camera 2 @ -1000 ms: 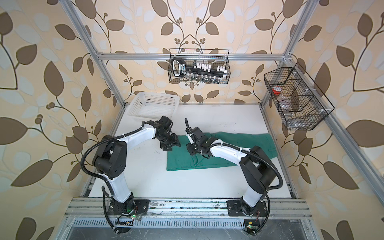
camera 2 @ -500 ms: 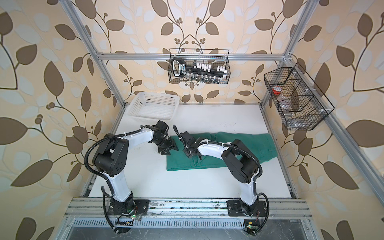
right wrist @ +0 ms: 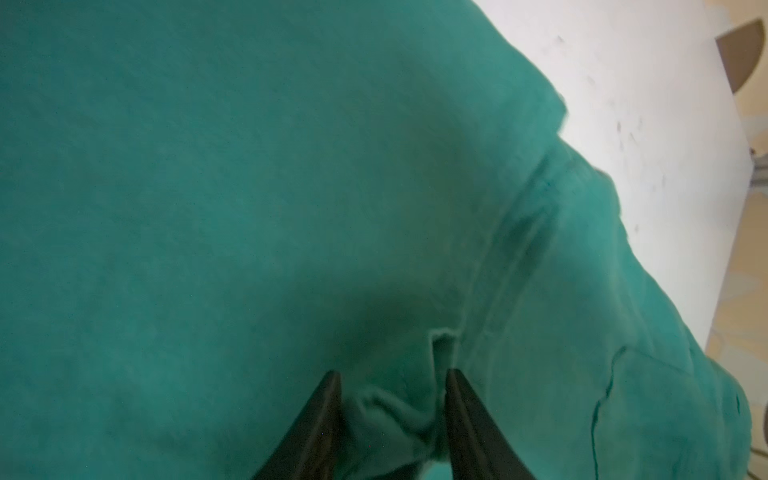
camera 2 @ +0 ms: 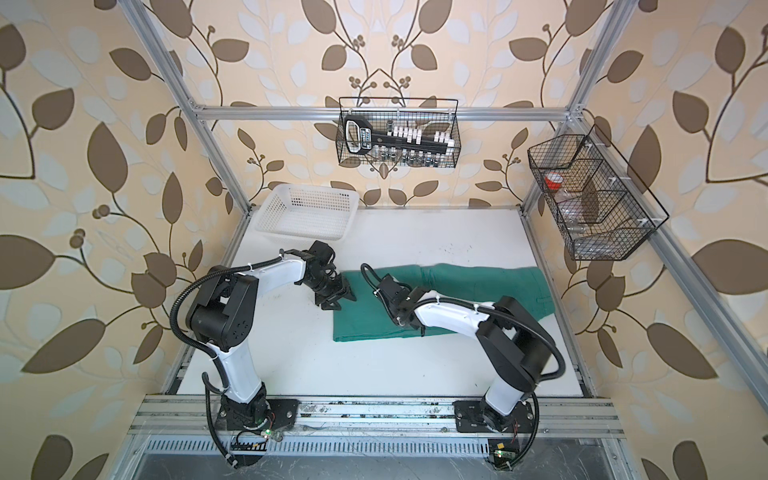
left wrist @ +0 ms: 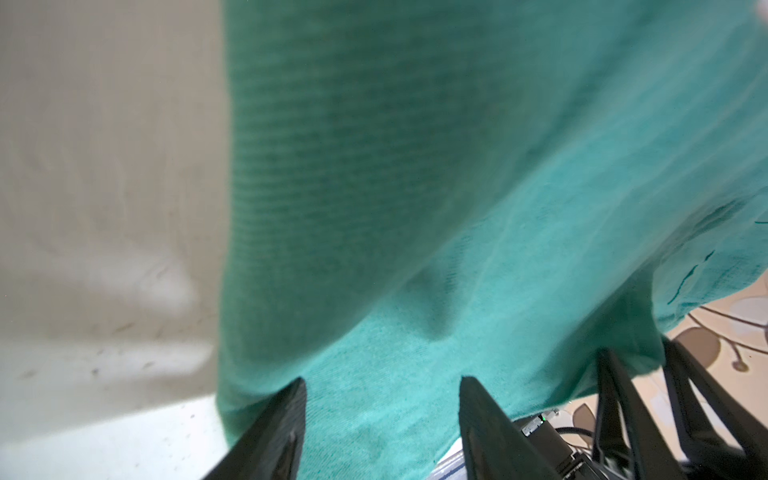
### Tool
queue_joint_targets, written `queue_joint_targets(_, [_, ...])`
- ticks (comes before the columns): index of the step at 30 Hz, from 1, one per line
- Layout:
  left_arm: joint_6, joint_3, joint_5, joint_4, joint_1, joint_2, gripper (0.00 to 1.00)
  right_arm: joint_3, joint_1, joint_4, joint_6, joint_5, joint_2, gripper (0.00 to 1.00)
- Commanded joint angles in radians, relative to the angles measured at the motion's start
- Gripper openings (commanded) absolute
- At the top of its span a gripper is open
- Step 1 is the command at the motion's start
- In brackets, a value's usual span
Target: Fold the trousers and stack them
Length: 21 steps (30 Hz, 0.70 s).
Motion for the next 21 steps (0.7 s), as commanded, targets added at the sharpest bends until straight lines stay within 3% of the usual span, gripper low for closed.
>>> queue_joint_targets(1, [0.049,-0.009,-0.033,0.004,0.000,0.063,0.60,-0.061,-0.001,-0.166,0.216,0.023,-0.093,0.43])
queue_joint_targets(6, [0.057,0.014,-0.021,-0.008,0.000,0.064,0.61,-0.091,0.033,-0.246,0.378,-0.034,-0.165,0.44])
queue_joint_targets(13, [0.113,0.088,-0.079,-0.103,0.000,-0.002,0.66,-0.132,0.024,-0.279,0.438,-0.054,-0.235,0.44])
queue_joint_targets(17, [0.145,0.120,-0.140,-0.160,0.000,-0.057,0.70,-0.094,0.024,-0.179,0.375,-0.095,-0.317,0.45])
queue_joint_targets(21, [0.178,0.142,-0.212,-0.209,0.003,-0.097,0.75,-0.055,-0.051,-0.012,0.305,-0.253,-0.278,0.45])
